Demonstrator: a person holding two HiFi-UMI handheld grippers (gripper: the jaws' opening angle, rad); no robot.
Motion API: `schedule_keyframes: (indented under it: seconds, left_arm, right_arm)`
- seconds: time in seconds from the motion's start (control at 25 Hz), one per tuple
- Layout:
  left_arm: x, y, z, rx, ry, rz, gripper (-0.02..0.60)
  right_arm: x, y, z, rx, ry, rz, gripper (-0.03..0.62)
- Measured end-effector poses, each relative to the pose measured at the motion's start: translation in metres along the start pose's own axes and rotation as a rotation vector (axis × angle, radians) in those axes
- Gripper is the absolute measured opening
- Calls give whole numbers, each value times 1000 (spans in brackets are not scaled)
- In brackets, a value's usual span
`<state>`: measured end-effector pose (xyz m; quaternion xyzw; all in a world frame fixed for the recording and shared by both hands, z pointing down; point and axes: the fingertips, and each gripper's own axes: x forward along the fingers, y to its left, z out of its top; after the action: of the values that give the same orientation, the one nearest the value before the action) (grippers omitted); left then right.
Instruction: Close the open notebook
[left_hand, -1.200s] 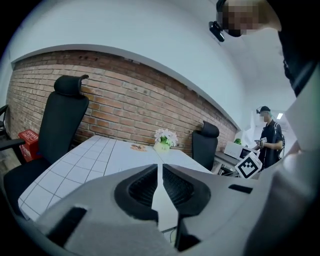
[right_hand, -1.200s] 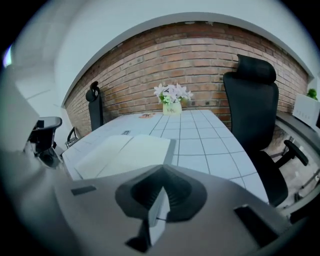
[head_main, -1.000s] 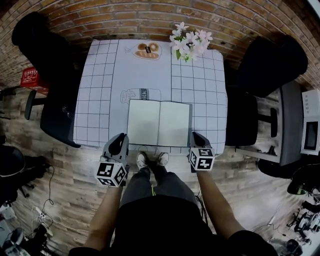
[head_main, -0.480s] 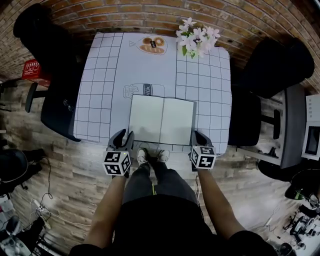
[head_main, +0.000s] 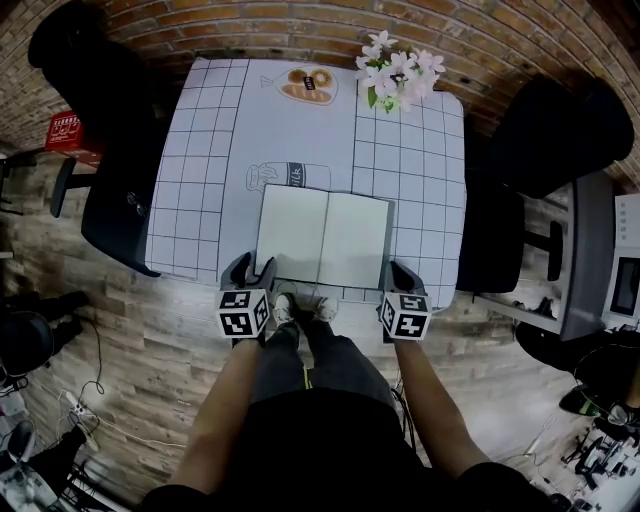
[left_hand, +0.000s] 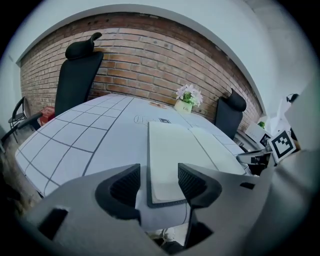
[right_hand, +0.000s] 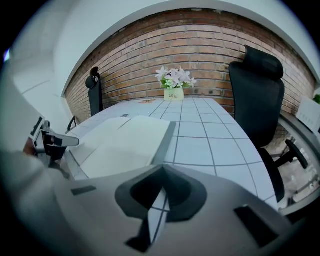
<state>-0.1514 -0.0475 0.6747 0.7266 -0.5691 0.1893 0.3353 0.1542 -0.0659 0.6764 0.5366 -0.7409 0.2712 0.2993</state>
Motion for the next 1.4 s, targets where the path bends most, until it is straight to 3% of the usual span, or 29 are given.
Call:
schedule_keyframes:
  seconds: [0.2,0.48,0.56,0.68,0.8,0.96,1.4]
  left_arm:
    - [2,-3,-2,50,26,35,229]
    - [3,-10,-4,17,39,40,229]
    - [3,-8,-4,-23,30,48,222]
    - [0,3,-1,-146,6,70,149]
    - [-1,4,-1,-163,15,64,133]
    - [-3,8,-1,-259,-11,49,96]
    - [-9,6,3,-389,-71,-47,68]
  right_arm:
    - [0,0,1,-9,-4,1,14]
    - [0,0,1,-9,-11,0,14]
    - [0,1,0,-9,-10,5,12]
    - [0,2,1,-8,-11,11,14]
    - [0,2,1,-11,-10,11,12]
    - [0,1,1,-12,-10,14,12]
    - [0,1,1,-10,-11,13,12]
